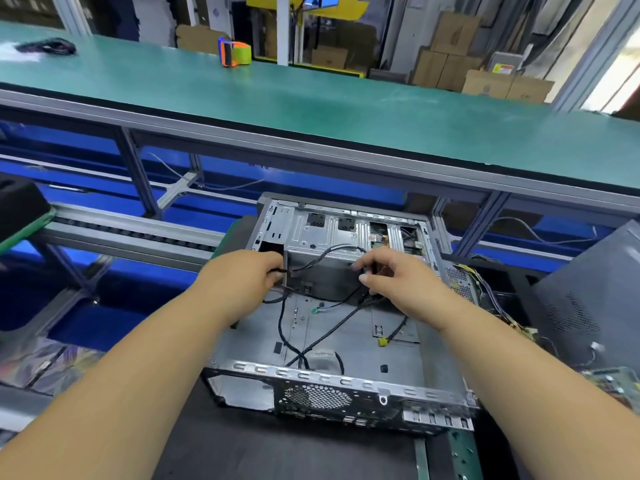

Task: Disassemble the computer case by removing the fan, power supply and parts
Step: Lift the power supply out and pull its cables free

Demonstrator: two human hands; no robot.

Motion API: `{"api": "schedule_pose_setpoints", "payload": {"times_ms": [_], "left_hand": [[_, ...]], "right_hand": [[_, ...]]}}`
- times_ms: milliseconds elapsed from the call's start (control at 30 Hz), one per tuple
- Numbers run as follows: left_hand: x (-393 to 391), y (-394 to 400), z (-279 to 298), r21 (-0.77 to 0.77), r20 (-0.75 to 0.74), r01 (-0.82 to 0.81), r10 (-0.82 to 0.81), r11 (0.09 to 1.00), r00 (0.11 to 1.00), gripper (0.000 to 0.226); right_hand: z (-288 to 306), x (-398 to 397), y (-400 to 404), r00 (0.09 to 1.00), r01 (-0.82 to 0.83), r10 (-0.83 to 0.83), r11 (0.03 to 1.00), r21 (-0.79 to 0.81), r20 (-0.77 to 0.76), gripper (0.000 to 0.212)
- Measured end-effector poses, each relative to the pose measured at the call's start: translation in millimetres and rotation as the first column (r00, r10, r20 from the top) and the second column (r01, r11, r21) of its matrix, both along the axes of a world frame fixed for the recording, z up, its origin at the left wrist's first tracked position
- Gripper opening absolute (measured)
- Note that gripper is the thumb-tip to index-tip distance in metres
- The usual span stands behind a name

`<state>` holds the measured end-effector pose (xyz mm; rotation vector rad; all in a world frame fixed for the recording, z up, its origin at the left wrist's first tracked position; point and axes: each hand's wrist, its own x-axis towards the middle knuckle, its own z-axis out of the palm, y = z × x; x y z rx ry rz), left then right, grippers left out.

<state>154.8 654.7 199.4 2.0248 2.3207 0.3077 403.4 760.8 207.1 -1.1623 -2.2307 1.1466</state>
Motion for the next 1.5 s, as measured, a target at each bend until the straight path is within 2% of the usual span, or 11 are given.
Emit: {"api": "schedule_pose_setpoints", "payload": {"times_ms": [300, 467, 533, 733, 933, 1000, 1067, 1233, 1300, 1433, 1500], "left_hand": [[16, 5, -11, -0.237, -0.055, 0.011, -0.025, 0.972, 0.998, 0.018], [27, 14, -23, -0.354, -0.056, 0.009, -0.031, 0.935, 0.998, 0.055], [33, 18, -27, -0.397, -0.061, 0.013, -0.041, 0.918, 0.997, 0.060], [43, 26, -32, -0.507, -0.067, -0.002, -0.037, 0.862, 0.997, 0.063], [49, 25, -23, -0.594, -0.065, -0.005, -0.041, 0.804, 0.997, 0.047], [48, 22, -19, -0.580, -0.010, 0.004, -0.012, 0.815, 1.000, 0.042], [45, 19, -17, -0.499, 0.135, 0.024, 0.050, 0.866, 0.990, 0.032], [46, 14, -4, -0.225, 0.625, 0.049, 0.105, 0.973, 0.773, 0.017], [49, 13, 3, -0.159, 0.686, 0.063, 0.065, 0.985, 0.724, 0.017], [52, 11, 11, -0.035, 0.703, 0.059, -0.018, 0.998, 0.711, 0.013], [54, 10, 13, 0.002, 0.773, 0.089, -0.058, 0.996, 0.631, 0.011]], "right_hand": [[-21, -9, 3, 0.995, -0.027, 0.031, 0.999, -0.038, 0.093, 0.019], [-26, -14, 2, 0.993, -0.033, 0.028, 0.998, 0.046, 0.116, 0.036], [-27, -14, 2, 0.990, -0.045, 0.037, 0.998, 0.052, 0.136, 0.038], [-28, -10, 4, 0.965, -0.105, 0.103, 0.994, -0.002, 0.241, 0.045], [-33, -11, 8, 0.940, -0.120, 0.123, 0.992, -0.028, 0.318, 0.043], [-35, -14, 6, 0.927, -0.144, 0.147, 0.989, -0.033, 0.345, 0.042], [-37, -17, 2, 0.918, -0.155, 0.165, 0.986, -0.055, 0.360, 0.046], [-41, -32, -11, 0.925, -0.169, 0.183, 0.983, -0.071, 0.332, 0.056], [-41, -38, -14, 0.944, -0.166, 0.174, 0.985, -0.054, 0.280, 0.047], [-37, -47, -19, 0.955, -0.175, 0.180, 0.984, -0.041, 0.238, 0.008], [-35, -51, -20, 0.948, -0.193, 0.194, 0.981, -0.027, 0.251, 0.027]]}}
